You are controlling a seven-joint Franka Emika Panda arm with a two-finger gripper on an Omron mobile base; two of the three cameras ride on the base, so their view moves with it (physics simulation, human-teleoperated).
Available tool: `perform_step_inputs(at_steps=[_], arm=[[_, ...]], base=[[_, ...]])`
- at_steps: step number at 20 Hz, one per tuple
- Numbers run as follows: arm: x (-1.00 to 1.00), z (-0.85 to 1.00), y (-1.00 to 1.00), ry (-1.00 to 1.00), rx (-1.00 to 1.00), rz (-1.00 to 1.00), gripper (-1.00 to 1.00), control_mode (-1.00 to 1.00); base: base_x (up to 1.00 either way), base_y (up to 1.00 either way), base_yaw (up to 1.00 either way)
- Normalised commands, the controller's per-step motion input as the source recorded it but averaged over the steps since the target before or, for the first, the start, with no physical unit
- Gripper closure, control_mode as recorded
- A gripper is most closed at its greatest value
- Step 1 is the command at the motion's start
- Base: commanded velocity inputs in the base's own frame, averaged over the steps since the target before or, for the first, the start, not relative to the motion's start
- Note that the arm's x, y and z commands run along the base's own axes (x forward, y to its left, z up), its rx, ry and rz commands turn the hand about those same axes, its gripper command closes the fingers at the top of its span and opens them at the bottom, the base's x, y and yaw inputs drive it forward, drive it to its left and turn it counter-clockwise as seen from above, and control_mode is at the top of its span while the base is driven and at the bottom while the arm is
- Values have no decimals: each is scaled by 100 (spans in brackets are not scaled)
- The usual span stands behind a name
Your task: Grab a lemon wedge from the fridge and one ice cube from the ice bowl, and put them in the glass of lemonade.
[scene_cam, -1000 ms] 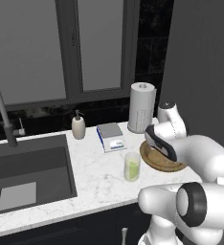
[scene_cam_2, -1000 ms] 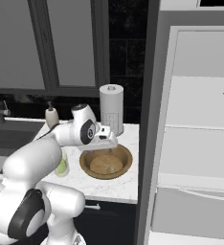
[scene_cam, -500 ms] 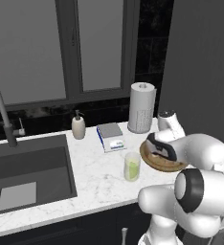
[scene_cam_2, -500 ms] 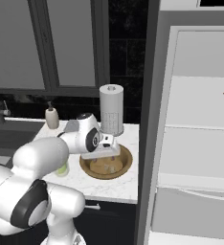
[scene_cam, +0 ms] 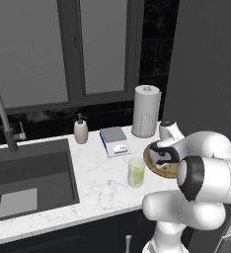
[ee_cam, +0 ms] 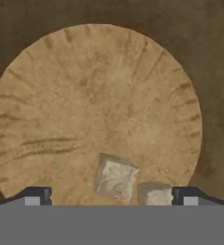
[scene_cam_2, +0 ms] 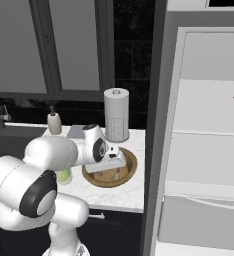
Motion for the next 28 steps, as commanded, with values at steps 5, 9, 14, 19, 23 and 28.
perform_step_inputs(at_steps=[5,9,14,19,23,28], arm=[[14,-7,-1,9,-1,7,-100,-100],[1,-16,-4,4,0,3,-100,-100],[-6,-29,-22,1,0,0,-100,-100],[-18,-26,-10,-1,0,0,-100,-100],[-14,0,0,-11,0,0,-100,-100],[-24,14,0,-6,0,0,-100,-100]], base=[[0,0,0],[0,0,0],[0,0,0],[0,0,0],[0,0,0],[0,0,0]])
